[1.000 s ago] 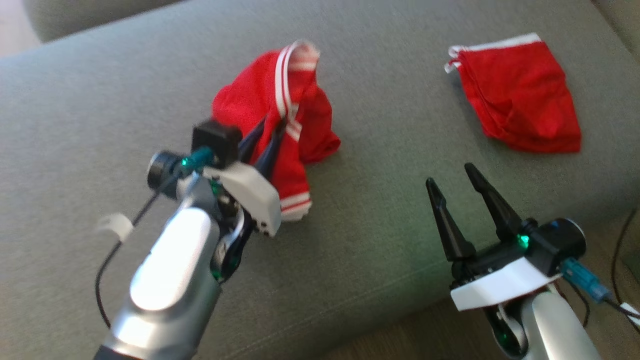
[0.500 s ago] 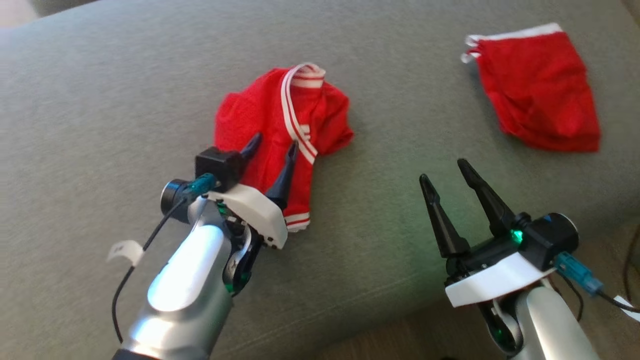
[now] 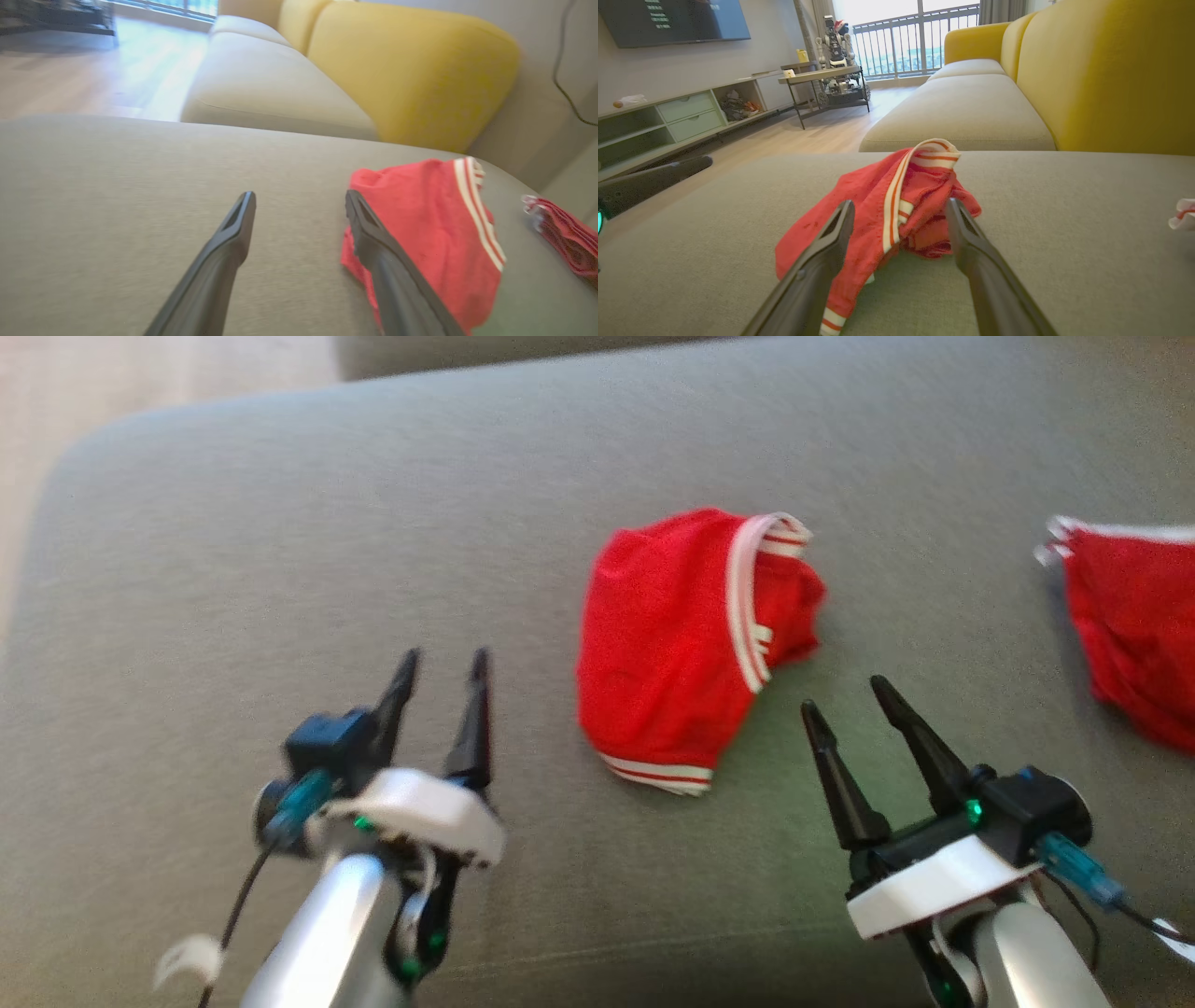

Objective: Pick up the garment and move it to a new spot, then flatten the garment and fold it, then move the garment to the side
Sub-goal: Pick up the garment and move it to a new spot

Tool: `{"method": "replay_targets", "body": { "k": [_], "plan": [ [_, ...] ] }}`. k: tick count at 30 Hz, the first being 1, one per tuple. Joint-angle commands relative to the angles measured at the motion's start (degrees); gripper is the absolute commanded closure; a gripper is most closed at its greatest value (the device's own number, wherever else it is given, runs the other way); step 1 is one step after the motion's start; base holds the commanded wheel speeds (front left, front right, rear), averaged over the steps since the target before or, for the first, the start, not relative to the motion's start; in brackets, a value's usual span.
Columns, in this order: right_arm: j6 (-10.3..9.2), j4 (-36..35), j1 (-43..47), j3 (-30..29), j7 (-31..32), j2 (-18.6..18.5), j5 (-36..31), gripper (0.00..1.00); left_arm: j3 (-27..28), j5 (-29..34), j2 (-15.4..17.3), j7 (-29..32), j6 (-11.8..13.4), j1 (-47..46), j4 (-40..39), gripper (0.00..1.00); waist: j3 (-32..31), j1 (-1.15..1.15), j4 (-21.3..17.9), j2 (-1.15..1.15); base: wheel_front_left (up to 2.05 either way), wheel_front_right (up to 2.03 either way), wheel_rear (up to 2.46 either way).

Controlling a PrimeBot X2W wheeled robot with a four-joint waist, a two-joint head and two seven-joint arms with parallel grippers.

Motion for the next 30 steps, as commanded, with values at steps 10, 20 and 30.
{"method": "replay_targets", "body": {
  "k": [10, 20, 30],
  "plan": [
    [-0.02, -3.6, 4.5, -5.7, -0.5, 0.1, -0.6, 0.00, 10.5, 5.3, 3.3, -1.2, 3.8, 12.6, -19.4, 0.00, -8.0, 0.00, 9.6, 0.00, 0.00, 0.00, 0.00],
    [-0.02, -6.6, 11.8, -8.8, -0.5, 0.1, -0.1, 0.00, 15.2, 15.2, 1.1, -1.2, -0.7, 26.3, -27.8, 0.00, -11.7, 0.00, 8.9, 0.00, 0.00, 0.00, 0.00],
    [-0.02, -6.1, 12.9, -9.3, -0.5, 0.1, -0.6, 0.00, 16.4, 19.5, -0.3, -1.2, -1.9, 28.3, -27.3, 0.00, -12.2, 0.00, 7.4, 0.00, 0.00, 0.00, 0.00]
  ]
}}
